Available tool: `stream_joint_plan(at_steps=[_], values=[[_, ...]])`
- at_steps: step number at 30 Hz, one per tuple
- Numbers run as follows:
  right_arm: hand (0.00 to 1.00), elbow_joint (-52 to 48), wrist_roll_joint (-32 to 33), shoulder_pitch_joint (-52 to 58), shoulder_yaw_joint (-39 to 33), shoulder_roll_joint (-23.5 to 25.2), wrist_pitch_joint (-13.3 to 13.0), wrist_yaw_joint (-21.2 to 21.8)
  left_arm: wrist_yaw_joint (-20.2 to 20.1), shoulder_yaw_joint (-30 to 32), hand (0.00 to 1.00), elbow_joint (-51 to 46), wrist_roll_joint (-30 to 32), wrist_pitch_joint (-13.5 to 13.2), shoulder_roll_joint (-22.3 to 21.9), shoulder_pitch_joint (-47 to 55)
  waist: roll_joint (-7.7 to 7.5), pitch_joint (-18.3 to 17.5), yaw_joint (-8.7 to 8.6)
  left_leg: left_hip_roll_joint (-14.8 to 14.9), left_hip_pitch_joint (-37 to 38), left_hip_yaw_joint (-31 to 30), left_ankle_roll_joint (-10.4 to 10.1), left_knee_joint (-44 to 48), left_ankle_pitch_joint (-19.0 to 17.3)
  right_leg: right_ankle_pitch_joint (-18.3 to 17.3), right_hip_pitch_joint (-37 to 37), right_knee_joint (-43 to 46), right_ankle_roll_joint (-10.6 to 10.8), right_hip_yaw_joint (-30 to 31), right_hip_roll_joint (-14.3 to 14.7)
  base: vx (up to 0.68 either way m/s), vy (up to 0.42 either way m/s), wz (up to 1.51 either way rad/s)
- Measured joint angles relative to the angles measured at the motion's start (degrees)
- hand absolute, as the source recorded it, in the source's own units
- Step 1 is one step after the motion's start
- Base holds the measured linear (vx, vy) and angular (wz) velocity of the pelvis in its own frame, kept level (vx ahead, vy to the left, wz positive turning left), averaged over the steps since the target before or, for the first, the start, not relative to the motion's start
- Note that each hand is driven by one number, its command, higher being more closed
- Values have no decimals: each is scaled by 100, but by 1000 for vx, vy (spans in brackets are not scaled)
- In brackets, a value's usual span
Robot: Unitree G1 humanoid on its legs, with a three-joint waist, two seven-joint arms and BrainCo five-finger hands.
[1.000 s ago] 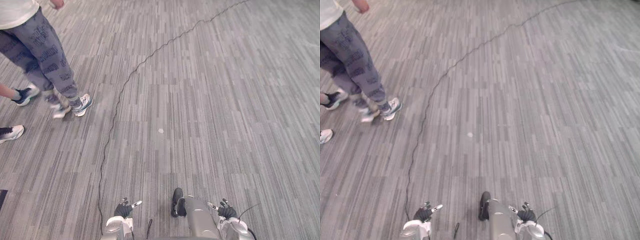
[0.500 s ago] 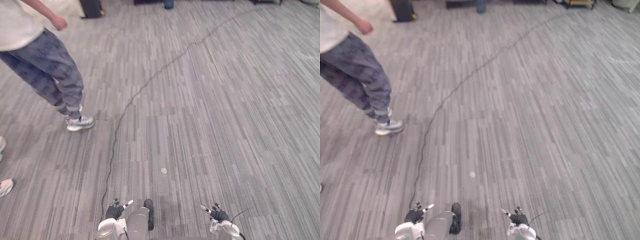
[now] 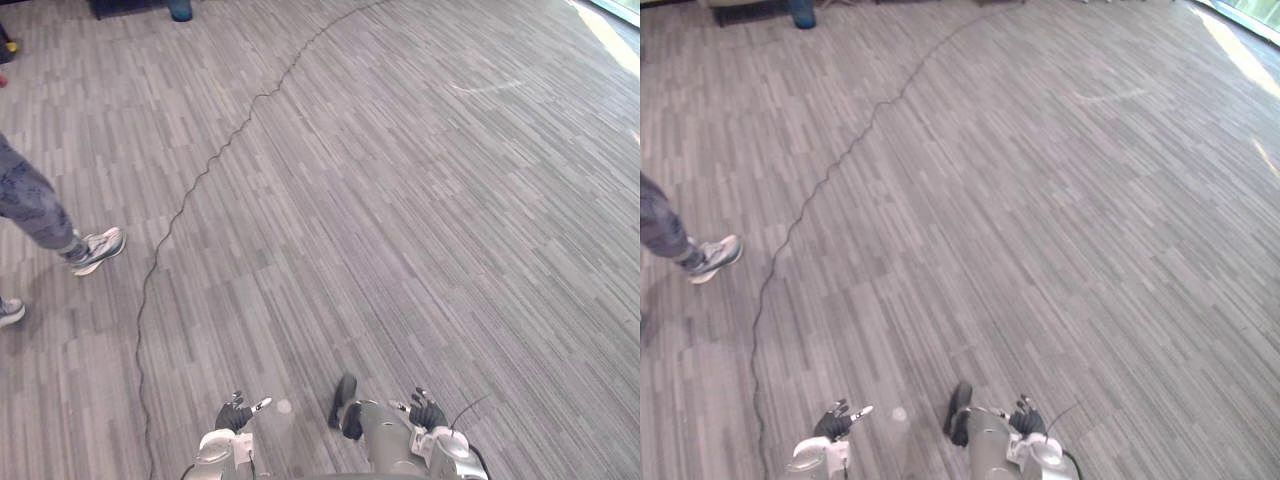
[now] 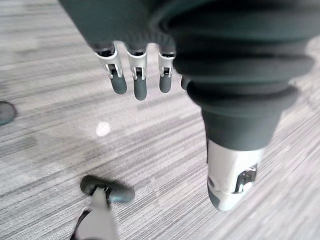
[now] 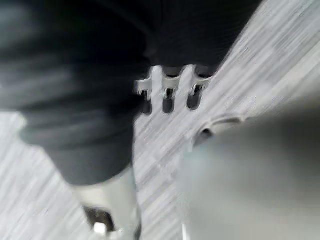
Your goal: Pick up cushions and gather them together orderly.
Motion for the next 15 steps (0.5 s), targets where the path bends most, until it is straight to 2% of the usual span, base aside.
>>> stream_joint_plan(at_steps=[1,2,4,5,7,8,9,10,11,13,14,15], values=[[0,-41,-8,12,-29,5,2,-1,-15,114,0,-49,24,3,-25,15,52,15,10,170,-262,-123,23,751,268,-90,150,-36,-22,57,93,692,-169,-58],[0,-134,1,26,-11,9,16,-6,-27,270,0,-170,41,6,-109,56,131,48,51,473,-802,-370,41,2250,429,-237,476,-127,-48,221,278,444,-47,-69],[0,-246,26,46,60,136,17,-10,-29,284,0,-339,56,5,-157,89,66,137,154,630,-1457,-499,148,3731,204,-508,1134,-260,-121,598,456,562,-39,-96],[0,-276,29,63,154,201,27,-7,-37,271,0,-486,95,-5,-168,144,-19,163,189,589,-1828,-501,226,3909,44,-724,1544,-368,-143,855,483,475,-5,-93],[0,-389,30,143,186,254,40,-7,-34,271,0,-671,87,-32,-172,224,-96,82,275,524,-2409,-492,323,3528,-126,-912,1952,-607,-96,1195,499,442,42,-91],[0,-405,32,180,140,329,44,-13,-32,344,0,-786,80,-50,-201,248,-84,69,349,428,-2776,-422,432,2854,-235,-976,2275,-792,-8,1469,491,440,79,-89],[0,-404,32,183,130,320,52,-15,-31,414,0,-819,76,-55,-235,252,-73,69,371,343,-2890,-427,458,2417,-249,-1013,2409,-876,20,1584,473,477,125,-90],[0,-403,35,180,115,301,62,-14,-26,467,0,-835,63,-65,-282,256,-64,61,436,143,-3026,-503,412,1355,-203,-1088,2594,-1007,95,1790,403,515,172,-82],[0,-389,33,170,66,303,60,-14,-25,464,0,-833,7,-83,-286,270,-60,52,487,-104,-3107,-750,211,-5,70,-1193,2774,-1150,184,1998,319,530,197,-83],[0,-251,34,116,18,251,54,-25,-25,435,0,-788,-51,-136,-287,322,57,-46,499,-268,-3349,-1194,25,-1220,560,-1413,3002,-1328,362,2283,298,599,284,-78],[0,-125,31,106,-26,244,51,-43,-23,441,0,-708,-93,-145,-250,336,-17,-102,537,-349,-3370,-1280,167,-1199,1213,-1593,3155,-1317,566,2455,131,850,413,-78],[0,-40,30,185,-94,309,50,-56,-23,439,0,-631,-89,-144,-129,368,-168,-277,560,-525,-3316,-1228,354,-1166,1544,-1697,3204,-1229,704,2558,-92,770,352,-64]])
